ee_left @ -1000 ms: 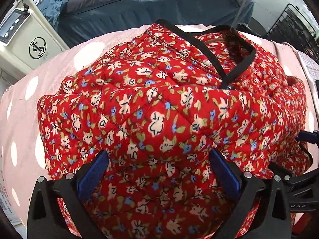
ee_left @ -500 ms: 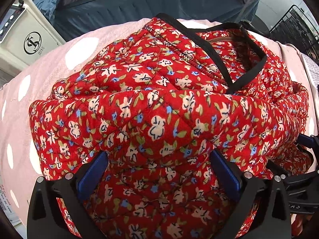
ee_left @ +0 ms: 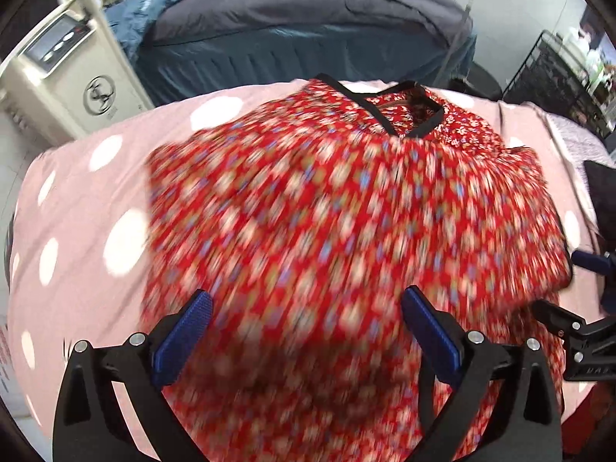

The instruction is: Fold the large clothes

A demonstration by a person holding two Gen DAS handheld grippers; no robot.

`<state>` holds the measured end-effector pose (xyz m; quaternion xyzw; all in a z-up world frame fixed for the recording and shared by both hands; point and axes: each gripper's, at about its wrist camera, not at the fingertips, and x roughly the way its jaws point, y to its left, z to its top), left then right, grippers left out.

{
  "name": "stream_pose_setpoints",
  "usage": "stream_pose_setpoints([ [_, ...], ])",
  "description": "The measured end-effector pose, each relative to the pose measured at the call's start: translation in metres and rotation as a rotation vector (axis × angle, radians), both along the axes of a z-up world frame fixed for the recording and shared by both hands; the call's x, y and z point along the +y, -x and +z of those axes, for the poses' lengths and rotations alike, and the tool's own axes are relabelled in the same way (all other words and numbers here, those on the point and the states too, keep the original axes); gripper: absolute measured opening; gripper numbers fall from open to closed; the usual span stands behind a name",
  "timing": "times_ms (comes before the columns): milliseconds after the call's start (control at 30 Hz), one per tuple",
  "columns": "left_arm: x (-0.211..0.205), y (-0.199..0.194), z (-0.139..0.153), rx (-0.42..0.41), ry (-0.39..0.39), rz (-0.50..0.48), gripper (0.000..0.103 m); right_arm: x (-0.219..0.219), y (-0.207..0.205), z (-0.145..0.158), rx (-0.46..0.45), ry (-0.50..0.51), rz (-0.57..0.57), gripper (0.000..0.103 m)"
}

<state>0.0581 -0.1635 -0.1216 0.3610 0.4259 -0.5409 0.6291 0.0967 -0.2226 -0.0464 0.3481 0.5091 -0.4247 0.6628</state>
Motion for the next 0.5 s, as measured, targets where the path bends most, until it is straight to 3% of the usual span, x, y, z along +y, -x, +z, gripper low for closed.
stream_pose_setpoints([
  [233,0.105,-0.048,-0.005,0.088,-0.089,0.133,0.097,0.063,0.072,-0.025,-0.075,-0.18,-0.113,0.098],
  [500,0.209,-0.102,-0.008,0.161,-0.12,0.215,0.097,0.116,0.133,-0.03,-0.183,-0.282,-0.197,0.098],
])
